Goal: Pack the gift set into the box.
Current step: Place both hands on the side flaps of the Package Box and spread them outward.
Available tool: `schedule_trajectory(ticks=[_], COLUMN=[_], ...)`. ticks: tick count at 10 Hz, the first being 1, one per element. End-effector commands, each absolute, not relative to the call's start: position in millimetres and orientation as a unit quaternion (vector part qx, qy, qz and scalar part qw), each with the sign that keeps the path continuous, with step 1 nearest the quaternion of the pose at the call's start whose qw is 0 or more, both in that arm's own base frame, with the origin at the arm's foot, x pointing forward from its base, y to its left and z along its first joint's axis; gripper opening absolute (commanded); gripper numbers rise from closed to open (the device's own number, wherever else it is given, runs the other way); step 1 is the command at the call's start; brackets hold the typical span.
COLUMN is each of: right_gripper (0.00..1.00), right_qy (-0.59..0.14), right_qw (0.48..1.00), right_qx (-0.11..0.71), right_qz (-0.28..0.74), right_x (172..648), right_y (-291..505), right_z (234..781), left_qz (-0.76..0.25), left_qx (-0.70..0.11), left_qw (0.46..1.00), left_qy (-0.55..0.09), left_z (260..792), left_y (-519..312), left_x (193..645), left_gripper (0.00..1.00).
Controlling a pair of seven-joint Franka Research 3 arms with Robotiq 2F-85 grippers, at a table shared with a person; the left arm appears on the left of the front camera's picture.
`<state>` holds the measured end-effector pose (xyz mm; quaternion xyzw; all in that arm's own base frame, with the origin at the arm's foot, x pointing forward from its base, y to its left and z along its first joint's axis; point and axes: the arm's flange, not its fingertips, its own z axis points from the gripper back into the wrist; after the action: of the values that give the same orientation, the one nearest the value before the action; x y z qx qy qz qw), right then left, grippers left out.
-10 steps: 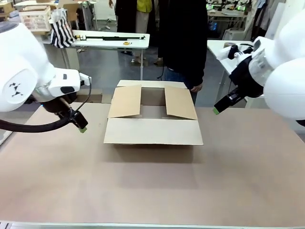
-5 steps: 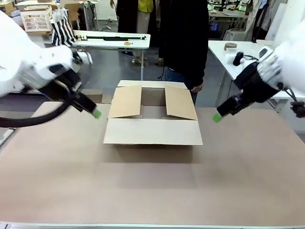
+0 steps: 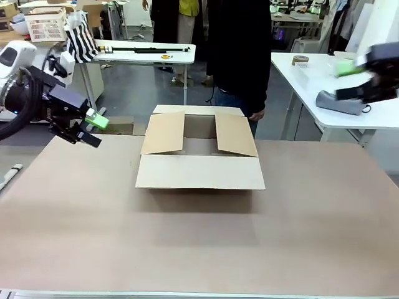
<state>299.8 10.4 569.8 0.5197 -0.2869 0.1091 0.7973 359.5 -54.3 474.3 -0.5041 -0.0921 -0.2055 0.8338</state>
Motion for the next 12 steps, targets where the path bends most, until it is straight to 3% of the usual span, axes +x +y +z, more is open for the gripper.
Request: schedule_trajectory(ticks=[1,2,3,7,9,10,12], right_gripper=[1.0,1.0,1.0,1.0,1.0,1.0,1.0], right_qy=[-0.278,-0.287,-0.287,-0.287,-0.287,-0.287,-0.287], right_qw=[0.788,0.797,0.797,0.797,0.797,0.797,0.797], right_qx=[0.544,0.52,0.52,0.52,0.52,0.52,0.52], right_qz=[0.071,0.109,0.109,0.109,0.109,0.109,0.109], right_x=[310.2,299.8,299.8,299.8,299.8,299.8,299.8], right_y=[3.8,10.4,10.4,10.4,10.4,10.4,10.4], right_z=[519.2,569.8,569.8,569.8,569.8,569.8,569.8], left_qz=[-0.148,-0.123,-0.172,-0.156,-0.165,-0.136,-0.021], left_qx=[-0.575,-0.585,-0.543,-0.549,-0.533,-0.496,-0.439], left_qw=[0.793,0.777,0.817,0.815,0.81,0.834,0.878], left_qy=[-0.132,-0.198,-0.095,-0.099,-0.178,-0.201,-0.192], left_z=[469.7,465.2,470.1,465.4,520.3,553.0,588.7], left_y=[-21.1,-8.7,-29.8,-24.2,-65.0,-103.0,-185.4], left_x=[367.8,360.9,363.1,361.1,374.8,391.7,431.9], left_gripper=[1.0,1.0,1.0,1.0,1.0,1.0,1.0])
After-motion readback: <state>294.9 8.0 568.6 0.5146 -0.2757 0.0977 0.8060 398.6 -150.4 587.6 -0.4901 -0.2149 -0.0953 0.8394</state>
